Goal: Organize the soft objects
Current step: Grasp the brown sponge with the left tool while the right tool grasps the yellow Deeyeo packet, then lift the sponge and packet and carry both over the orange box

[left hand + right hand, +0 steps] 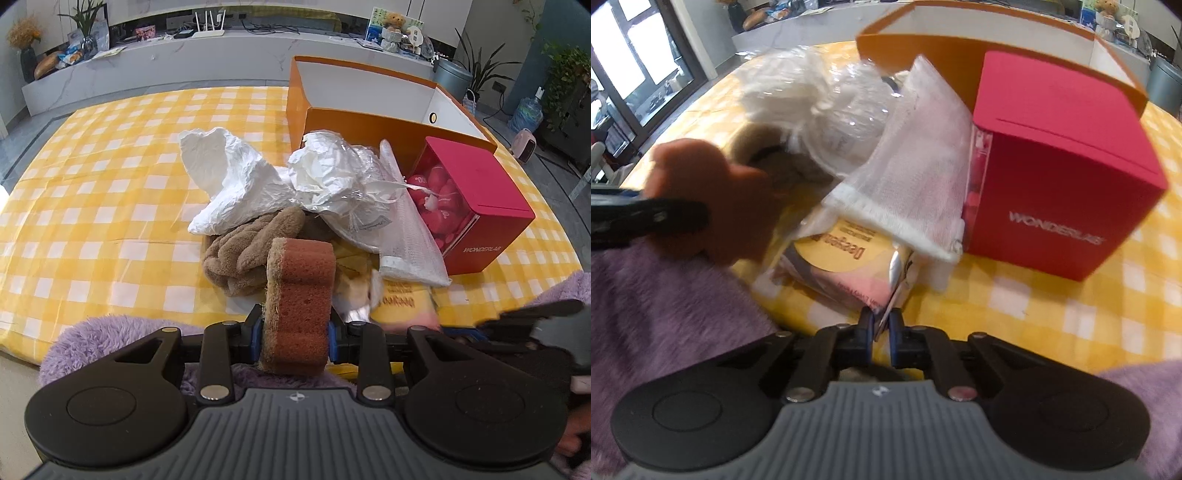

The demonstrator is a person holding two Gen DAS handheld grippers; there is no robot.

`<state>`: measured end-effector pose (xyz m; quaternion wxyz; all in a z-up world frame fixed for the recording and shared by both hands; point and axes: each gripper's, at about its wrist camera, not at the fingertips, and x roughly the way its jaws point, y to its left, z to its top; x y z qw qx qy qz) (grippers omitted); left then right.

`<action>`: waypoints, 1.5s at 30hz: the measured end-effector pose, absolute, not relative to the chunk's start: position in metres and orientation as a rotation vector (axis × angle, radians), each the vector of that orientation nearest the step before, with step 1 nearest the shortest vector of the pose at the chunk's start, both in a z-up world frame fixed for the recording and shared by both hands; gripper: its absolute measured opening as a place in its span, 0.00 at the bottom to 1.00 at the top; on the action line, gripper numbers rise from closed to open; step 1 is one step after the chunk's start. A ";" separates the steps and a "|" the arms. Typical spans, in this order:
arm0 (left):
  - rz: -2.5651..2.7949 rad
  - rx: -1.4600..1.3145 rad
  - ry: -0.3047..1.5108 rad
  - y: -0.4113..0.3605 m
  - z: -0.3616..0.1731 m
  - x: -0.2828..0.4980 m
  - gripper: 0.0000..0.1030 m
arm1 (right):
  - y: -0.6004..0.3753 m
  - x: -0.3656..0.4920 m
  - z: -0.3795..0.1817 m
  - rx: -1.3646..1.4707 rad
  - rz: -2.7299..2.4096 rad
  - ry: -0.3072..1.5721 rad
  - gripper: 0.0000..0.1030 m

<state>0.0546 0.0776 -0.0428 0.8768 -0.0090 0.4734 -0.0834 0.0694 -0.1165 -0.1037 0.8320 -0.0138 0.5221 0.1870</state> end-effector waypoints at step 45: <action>-0.237 -0.042 1.024 0.056 -0.061 0.047 0.36 | -0.092 0.096 -0.140 -0.492 0.675 1.014 0.51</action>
